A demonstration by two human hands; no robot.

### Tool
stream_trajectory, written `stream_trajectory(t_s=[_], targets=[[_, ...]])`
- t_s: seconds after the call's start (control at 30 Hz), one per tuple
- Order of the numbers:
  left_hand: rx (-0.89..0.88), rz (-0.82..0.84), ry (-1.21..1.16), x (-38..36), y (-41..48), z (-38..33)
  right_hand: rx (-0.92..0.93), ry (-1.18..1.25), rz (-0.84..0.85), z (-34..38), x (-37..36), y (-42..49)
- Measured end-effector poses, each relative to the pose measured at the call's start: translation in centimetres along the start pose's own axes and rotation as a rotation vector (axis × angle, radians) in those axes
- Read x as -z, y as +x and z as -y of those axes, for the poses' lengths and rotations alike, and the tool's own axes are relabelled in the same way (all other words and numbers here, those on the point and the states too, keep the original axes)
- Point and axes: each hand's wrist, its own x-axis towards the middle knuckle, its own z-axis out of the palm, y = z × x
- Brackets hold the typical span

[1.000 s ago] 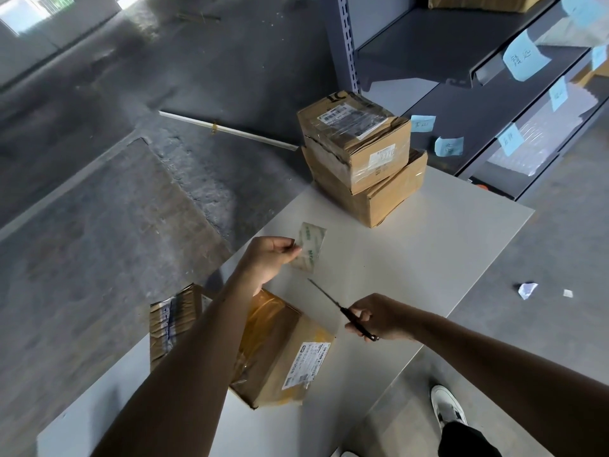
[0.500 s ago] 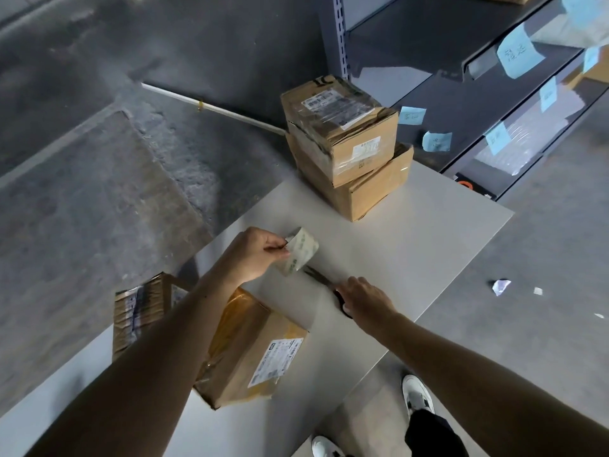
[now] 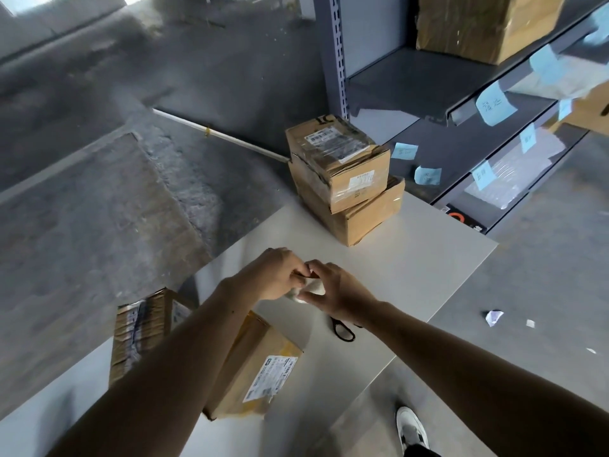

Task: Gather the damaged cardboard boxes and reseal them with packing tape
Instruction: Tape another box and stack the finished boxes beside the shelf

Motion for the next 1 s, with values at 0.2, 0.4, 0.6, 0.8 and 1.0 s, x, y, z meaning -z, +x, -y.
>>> stream_trajectory(t_s=[0.2,0.4,0.6,0.8,1.0], targets=[[-0.181,-0.391,-0.096,0.2,-1.0,0.4,-0.217,0.158,-0.006,0.3,0.0,-0.8],[-0.077,-0.505,-0.191,0.0,-3.8,0.4,-0.436,0.466,-0.017,0.6,-0.2,-2.2],[0.251,-0.221,-0.552,-1.1,-2.9,0.3,-0.385,0.580,-0.014,0.8,-0.2,-2.9],[0.229,-0.398,-0.588,-0.9,-2.9,-0.1,-0.367,0.611,-0.033,1.4,-0.2,-3.4],[0.078,-0.435,-0.420,-1.0,-2.8,-0.7,-0.394,0.648,-0.054,1.9,0.2,-3.7]])
